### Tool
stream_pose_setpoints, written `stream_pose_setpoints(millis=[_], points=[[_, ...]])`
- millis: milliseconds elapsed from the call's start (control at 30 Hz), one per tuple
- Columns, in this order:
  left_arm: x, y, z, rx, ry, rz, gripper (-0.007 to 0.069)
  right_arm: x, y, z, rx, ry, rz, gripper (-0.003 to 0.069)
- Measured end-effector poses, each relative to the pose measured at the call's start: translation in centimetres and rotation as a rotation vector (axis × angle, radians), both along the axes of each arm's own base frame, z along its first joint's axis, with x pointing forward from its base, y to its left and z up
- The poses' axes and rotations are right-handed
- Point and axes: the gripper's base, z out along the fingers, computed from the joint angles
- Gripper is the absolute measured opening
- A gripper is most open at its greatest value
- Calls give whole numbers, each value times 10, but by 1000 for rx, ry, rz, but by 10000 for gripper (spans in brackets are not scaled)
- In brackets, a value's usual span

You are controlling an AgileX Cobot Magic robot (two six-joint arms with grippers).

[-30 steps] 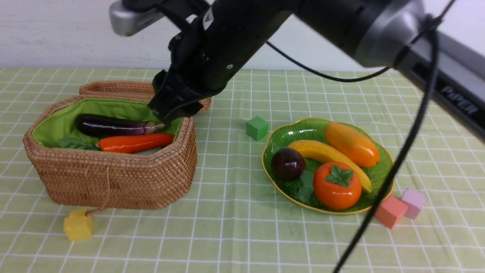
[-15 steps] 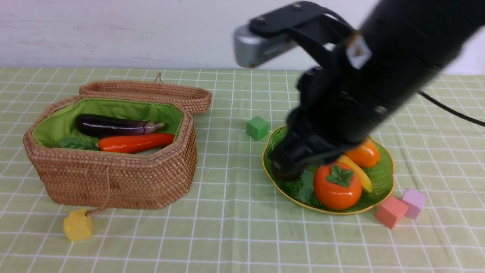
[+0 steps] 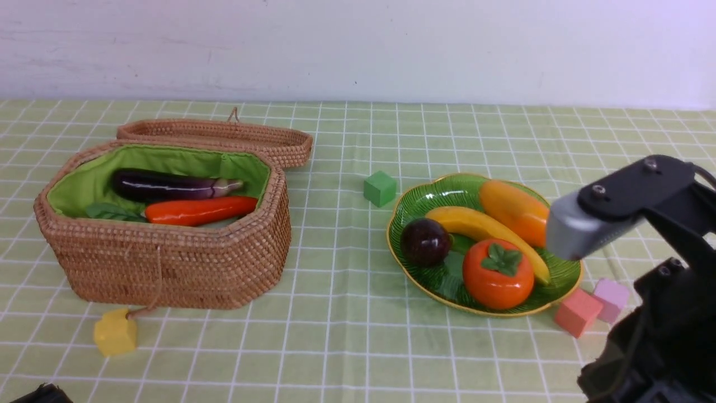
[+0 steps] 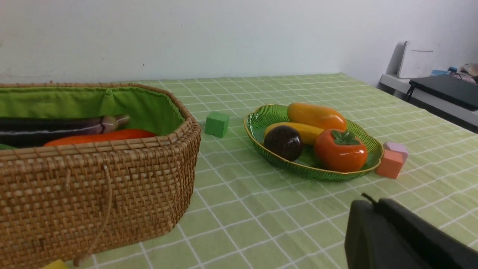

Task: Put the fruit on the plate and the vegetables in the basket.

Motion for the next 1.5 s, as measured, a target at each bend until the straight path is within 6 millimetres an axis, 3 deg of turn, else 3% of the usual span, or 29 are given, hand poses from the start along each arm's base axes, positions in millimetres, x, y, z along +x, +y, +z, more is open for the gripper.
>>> stream_pose_setpoints(millis=[400, 533, 567, 633, 700, 767, 900, 1067, 1500], points=[[1, 1, -3, 14, 19, 10, -13, 2, -5, 1, -30, -41, -8, 13], [1, 1, -3, 14, 19, 10, -13, 4, -34, 4, -23, -177, -74, -6], [1, 1, -3, 14, 19, 10, -13, -1, -54, 2, 33, -268, -128, -14], [1, 1, -3, 15, 20, 10, -13, -14, -79, -10, 120, -397, -209, -20], [1, 1, -3, 15, 20, 10, -13, -25, -91, -23, 153, -472, -248, -20], [1, 1, -3, 15, 20, 11, -13, -47, -113, -61, 204, -650, -367, -20], [1, 1, -3, 15, 20, 11, -13, -72, -128, -130, 242, -836, -498, -20], [1, 1, -3, 16, 21, 11, -13, -83, -132, -185, 238, -845, -566, -20], [1, 1, -3, 17, 22, 12, -9, -84, -133, -186, 222, -845, -566, -20]])
